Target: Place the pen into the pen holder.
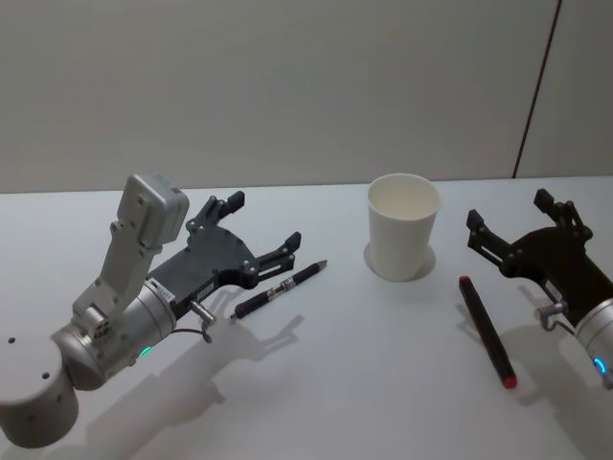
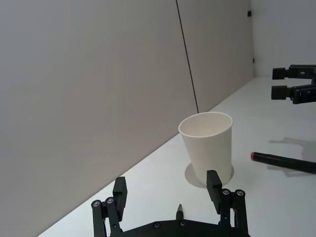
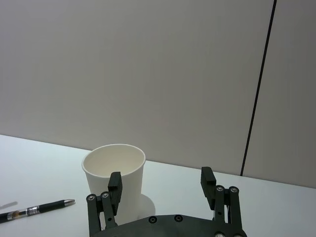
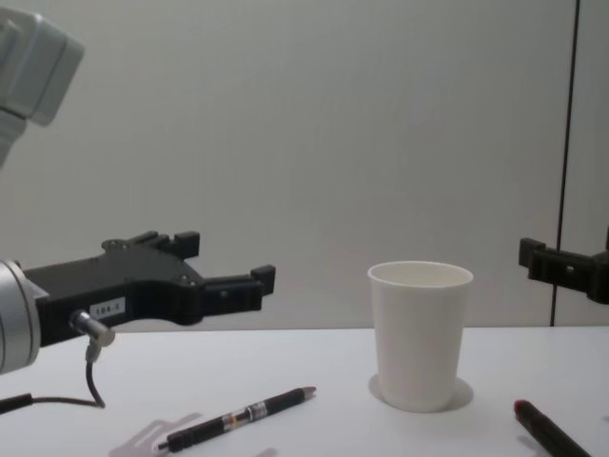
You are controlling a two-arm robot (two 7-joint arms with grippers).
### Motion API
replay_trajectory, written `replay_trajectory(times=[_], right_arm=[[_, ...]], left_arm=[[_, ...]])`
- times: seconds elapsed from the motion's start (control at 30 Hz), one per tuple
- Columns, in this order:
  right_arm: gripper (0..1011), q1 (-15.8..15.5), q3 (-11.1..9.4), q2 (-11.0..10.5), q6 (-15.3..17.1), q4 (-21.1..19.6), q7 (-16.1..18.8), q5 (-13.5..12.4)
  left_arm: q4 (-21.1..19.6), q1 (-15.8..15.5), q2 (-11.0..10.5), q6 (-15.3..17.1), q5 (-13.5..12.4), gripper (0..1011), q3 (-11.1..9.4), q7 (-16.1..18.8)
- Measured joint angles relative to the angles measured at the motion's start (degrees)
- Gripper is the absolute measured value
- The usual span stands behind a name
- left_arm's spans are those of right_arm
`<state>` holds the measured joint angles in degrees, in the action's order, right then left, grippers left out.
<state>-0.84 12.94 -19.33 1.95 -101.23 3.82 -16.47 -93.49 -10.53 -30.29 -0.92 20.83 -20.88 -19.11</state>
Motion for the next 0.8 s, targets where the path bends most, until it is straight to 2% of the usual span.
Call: replay_trajectory(times=[0.37, 0.8], right_arm=[[1002, 0.0, 0.0, 0.0, 0.0, 0.0, 0.0, 0.0], [1002, 0.0, 0.0, 0.0, 0.0, 0.0, 0.0, 0.0]], left_arm=[[4.4, -2.8, 0.9, 2.4, -0.1, 1001, 0.3, -6.5], [8.2, -5.0, 1.5, 6.0, 0.4, 1001, 0.5, -11.2]])
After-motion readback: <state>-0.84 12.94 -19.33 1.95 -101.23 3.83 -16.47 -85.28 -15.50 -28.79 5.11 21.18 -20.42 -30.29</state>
